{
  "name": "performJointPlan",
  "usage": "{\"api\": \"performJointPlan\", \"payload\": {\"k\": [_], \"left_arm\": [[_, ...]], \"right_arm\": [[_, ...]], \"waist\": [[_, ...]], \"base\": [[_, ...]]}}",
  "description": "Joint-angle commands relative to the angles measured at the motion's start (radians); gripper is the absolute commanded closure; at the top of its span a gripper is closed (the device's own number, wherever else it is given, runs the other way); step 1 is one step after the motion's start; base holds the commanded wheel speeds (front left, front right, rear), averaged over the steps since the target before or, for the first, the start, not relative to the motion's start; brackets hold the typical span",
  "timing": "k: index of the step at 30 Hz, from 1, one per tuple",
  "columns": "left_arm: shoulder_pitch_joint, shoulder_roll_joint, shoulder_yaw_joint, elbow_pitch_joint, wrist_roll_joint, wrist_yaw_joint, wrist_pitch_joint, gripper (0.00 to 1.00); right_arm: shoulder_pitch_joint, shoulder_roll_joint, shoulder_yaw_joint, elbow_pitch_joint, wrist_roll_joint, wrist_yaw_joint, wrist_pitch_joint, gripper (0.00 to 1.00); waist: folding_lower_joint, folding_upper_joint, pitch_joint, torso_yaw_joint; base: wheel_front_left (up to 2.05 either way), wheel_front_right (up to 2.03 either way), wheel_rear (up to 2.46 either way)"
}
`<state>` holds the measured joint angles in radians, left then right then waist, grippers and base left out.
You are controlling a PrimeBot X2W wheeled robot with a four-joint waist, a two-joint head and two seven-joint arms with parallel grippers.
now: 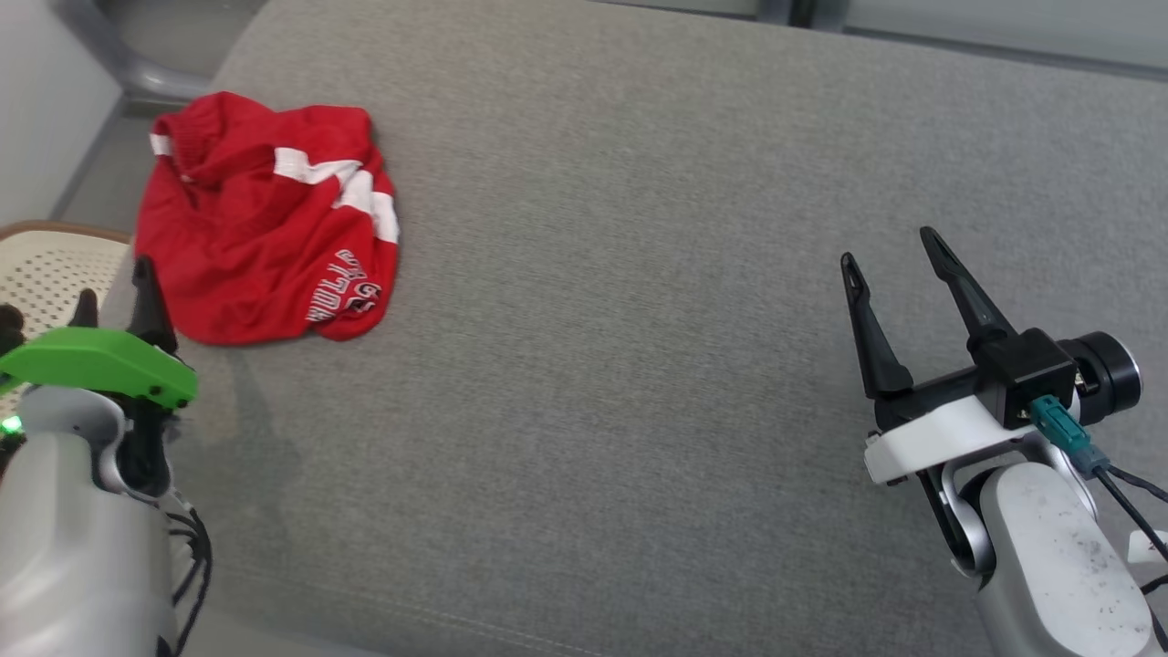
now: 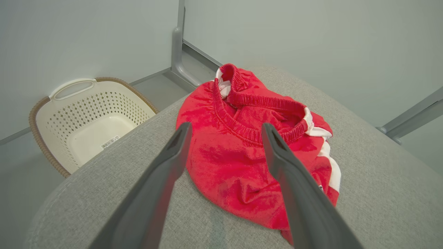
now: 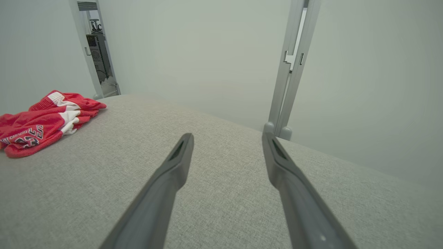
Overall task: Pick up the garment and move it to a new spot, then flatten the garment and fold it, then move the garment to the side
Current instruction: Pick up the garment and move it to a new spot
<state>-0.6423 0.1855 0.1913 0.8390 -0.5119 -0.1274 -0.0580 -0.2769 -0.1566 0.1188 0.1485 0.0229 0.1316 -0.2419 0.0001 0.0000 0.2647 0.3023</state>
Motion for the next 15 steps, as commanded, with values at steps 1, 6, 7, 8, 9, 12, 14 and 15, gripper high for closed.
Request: {"api": "performJointPlan", "payload": {"k": [1, 6, 7, 8, 9, 12, 14, 15], "left_arm": [[-0.041, 0.020, 0.008, 0.006, -0.018, -0.004, 0.009, 0.00], [-0.101, 0.102, 0.026, 0.013, -0.041, -0.005, 0.041, 0.00], [-0.111, 0.110, 0.025, 0.011, -0.044, -0.005, 0.049, 0.00], [-0.120, 0.120, 0.026, 0.008, -0.051, -0.005, 0.058, 0.00], [-0.127, 0.128, 0.025, 0.006, -0.055, -0.005, 0.068, 0.00], [-0.148, 0.142, 0.019, -0.004, -0.081, -0.005, 0.102, 0.00], [-0.155, 0.143, 0.012, -0.005, -0.093, -0.005, 0.130, 0.00], [-0.153, 0.140, 0.009, 0.006, -0.101, -0.005, 0.154, 0.00]], "right_arm": [[-0.021, -0.007, 0.003, -0.014, 0.000, -0.002, 0.002, 0.00], [-0.043, -0.005, 0.007, -0.055, 0.000, -0.002, -0.003, 0.00], [-0.042, -0.003, 0.000, -0.060, -0.001, -0.002, -0.004, 0.00], [-0.041, 0.001, -0.004, -0.066, -0.003, -0.002, -0.006, 0.00], [-0.038, 0.004, -0.008, -0.070, -0.004, -0.002, -0.006, 0.00], [-0.032, 0.010, -0.014, -0.077, -0.001, -0.002, -0.011, 0.00], [-0.032, 0.013, -0.018, -0.078, 0.000, -0.002, -0.015, 0.00], [-0.031, 0.014, -0.019, -0.077, -0.001, -0.002, -0.017, 0.00]], "waist": [[-0.0001, 0.0000, 0.186, -0.186], [-0.0001, 0.0000, 0.276, -0.282], [-0.0001, 0.0000, 0.287, -0.292], [-0.0001, 0.0000, 0.301, -0.305], [-0.0001, 0.0000, 0.311, -0.314], [-0.0001, 0.0000, 0.334, -0.338], [-0.0001, 0.0000, 0.341, -0.348], [-0.0001, 0.0000, 0.342, -0.352]], "base": [[0.00, 0.00, 0.00], [0.00, 0.00, 0.00], [0.00, 0.00, 0.00], [0.00, 0.00, 0.00], [0.00, 0.00, 0.00], [0.00, 0.00, 0.00], [0.00, 0.00, 0.00], [0.00, 0.00, 0.00]]}}
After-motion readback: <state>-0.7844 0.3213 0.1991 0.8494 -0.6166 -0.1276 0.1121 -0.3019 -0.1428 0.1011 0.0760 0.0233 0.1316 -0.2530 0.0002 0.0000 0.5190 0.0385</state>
